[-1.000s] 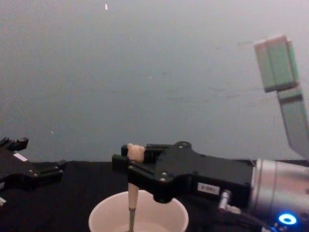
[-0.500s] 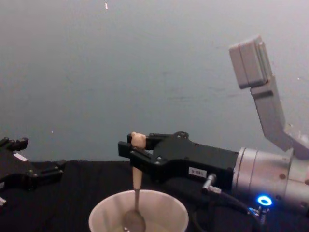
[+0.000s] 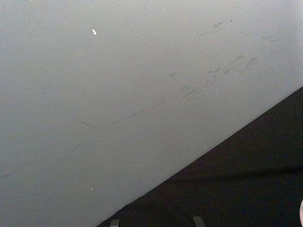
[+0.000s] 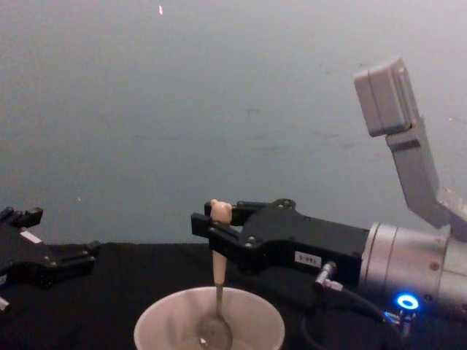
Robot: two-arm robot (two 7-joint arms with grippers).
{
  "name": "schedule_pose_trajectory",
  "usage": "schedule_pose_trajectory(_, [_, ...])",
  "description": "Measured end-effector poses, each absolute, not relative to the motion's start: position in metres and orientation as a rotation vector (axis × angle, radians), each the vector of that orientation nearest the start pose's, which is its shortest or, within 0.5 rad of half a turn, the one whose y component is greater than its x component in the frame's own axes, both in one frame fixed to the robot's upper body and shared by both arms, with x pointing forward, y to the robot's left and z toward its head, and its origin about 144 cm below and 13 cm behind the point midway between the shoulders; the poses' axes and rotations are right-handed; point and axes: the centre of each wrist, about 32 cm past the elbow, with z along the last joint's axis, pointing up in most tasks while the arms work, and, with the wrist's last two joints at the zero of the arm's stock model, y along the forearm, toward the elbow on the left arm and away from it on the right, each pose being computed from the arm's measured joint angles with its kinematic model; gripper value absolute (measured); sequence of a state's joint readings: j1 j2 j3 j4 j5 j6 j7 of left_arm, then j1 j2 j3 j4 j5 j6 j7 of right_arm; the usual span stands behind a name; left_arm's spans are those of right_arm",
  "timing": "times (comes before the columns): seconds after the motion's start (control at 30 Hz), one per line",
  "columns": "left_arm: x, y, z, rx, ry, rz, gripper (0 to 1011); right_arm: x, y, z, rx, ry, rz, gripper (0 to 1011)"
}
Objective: Pick up the stirring spoon with one hand, stir inside the cup, then place it back in its original position.
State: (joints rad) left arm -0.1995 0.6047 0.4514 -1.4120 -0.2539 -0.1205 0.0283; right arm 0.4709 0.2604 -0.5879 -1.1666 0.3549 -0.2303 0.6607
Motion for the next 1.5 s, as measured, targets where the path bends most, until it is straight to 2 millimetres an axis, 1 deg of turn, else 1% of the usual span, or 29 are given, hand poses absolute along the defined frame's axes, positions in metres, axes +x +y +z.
schedule_pose_trajectory(0.13, [0.489, 0.310, 1.140, 0.304, -0.285, 1.248, 1001, 0.558, -0.177, 1.154, -0.008, -0.164, -0.489, 211])
schedule_pose_trajectory(0.33, [0.489, 0.310, 1.140, 0.304, -0.285, 1.248, 1001, 0.555, -0.186, 1.156, -0.014, -0.173, -0.496, 211])
schedule_pose_trajectory(0.57, [0.489, 0.310, 1.140, 0.304, -0.285, 1.248, 1001, 0.544, -0.199, 1.157, -0.022, -0.184, -0.468, 211])
schedule_pose_trajectory(0.73, [0.489, 0.310, 1.140, 0.305, -0.285, 1.248, 1001, 0.536, -0.201, 1.157, -0.024, -0.182, -0.426, 211])
schedule_pose_trajectory(0.93, [0.489, 0.310, 1.140, 0.304, -0.285, 1.248, 1001, 0.527, -0.194, 1.155, -0.020, -0.167, -0.373, 211])
schedule_pose_trajectory(1.1, [0.489, 0.310, 1.140, 0.304, -0.285, 1.248, 1001, 0.526, -0.184, 1.155, -0.010, -0.159, -0.351, 211])
schedule_pose_trajectory(1.23, [0.489, 0.310, 1.140, 0.304, -0.285, 1.248, 1001, 0.530, -0.175, 1.155, -0.004, -0.154, -0.346, 211])
schedule_pose_trajectory(1.4, [0.489, 0.310, 1.140, 0.304, -0.285, 1.248, 1001, 0.542, -0.164, 1.154, -0.008, -0.148, -0.378, 211])
schedule_pose_trajectory(1.5, [0.489, 0.310, 1.140, 0.304, -0.285, 1.248, 1001, 0.549, -0.161, 1.154, -0.013, -0.154, -0.401, 211])
